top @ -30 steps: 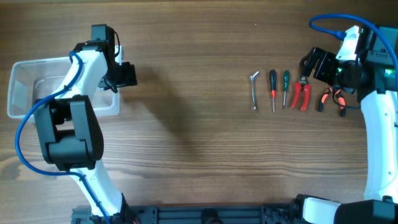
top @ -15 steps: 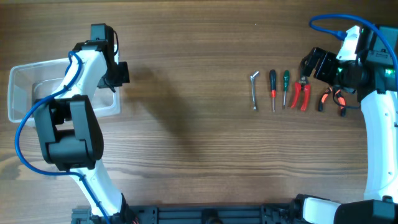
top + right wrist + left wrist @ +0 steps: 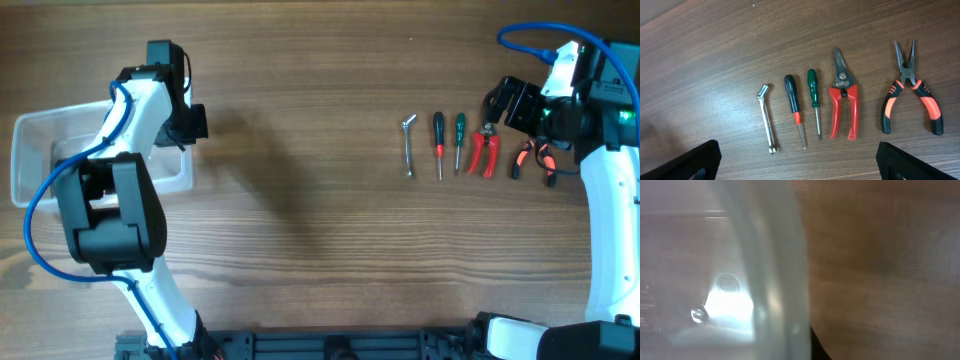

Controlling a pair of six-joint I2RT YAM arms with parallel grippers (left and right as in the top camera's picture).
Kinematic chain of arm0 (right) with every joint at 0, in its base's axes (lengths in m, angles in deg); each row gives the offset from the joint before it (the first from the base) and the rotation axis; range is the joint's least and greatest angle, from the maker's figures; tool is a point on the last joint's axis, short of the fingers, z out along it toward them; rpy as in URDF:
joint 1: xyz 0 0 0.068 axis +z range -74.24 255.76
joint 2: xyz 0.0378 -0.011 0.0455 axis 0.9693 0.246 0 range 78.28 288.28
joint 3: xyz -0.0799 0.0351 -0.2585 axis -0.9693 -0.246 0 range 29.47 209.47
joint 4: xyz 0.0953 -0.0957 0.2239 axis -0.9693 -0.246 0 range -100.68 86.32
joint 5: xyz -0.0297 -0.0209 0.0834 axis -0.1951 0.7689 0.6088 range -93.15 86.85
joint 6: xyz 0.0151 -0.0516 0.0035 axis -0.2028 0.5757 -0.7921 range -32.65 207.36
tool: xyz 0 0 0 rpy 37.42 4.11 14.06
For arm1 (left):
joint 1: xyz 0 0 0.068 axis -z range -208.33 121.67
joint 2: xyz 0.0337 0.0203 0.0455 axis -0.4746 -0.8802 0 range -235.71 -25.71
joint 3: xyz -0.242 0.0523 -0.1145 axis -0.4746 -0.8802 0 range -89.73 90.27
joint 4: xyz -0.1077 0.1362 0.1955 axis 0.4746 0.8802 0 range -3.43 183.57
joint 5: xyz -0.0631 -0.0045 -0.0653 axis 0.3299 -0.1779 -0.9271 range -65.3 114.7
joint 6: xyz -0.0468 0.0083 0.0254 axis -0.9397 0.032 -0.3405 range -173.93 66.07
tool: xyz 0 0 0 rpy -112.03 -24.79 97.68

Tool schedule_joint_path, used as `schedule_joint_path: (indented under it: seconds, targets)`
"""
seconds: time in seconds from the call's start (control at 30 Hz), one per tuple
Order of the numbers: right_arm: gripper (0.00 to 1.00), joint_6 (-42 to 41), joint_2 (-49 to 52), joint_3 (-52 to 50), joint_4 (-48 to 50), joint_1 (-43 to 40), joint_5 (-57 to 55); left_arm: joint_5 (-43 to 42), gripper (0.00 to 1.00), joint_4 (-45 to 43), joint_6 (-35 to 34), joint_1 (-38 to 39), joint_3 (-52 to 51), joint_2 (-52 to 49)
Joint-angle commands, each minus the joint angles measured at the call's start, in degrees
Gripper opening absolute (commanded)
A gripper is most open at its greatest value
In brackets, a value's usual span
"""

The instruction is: Pack container

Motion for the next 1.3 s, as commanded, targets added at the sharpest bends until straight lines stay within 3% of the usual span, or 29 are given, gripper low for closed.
schedule_joint_path:
  seconds: [0.0, 0.3, 0.47, 0.6, 0.83, 1.27]
  targets:
    - [1.00, 0.52, 0.00, 1.27, 0.20, 0.02, -1.03, -2.12, 0.04, 4.09, -1.73, 1.42, 5.03, 3.56]
    - [1.00, 0.52, 0.00, 1.27, 0.68, 0.02, -1.03, 1.29, 0.04, 13.16, -6.71, 9.14, 15.52, 7.80]
    - [1.00, 0.52, 0.00, 1.27, 0.87, 0.02, -1.01, 2.29, 0.04, 15.30, -11.21, 19.04, 18.60, 8.48]
    - [1.00, 0.50, 0.00, 1.27, 0.87, 0.02, -1.01, 7.74, 0.04, 13.53, -21.33, 29.97, 18.80, 8.44]
    - [1.00, 0.50, 0.00, 1.27, 0.90, 0.02, -0.98, 8.50, 0.04, 4.02, -29.29, 42.82, 18.80, 7.67]
    - [1.00, 0.37, 0.00, 1.27, -0.13, 0.02, -0.96, 8.57, 0.04, 0.61, -28.72, 45.27, 18.80, -2.54]
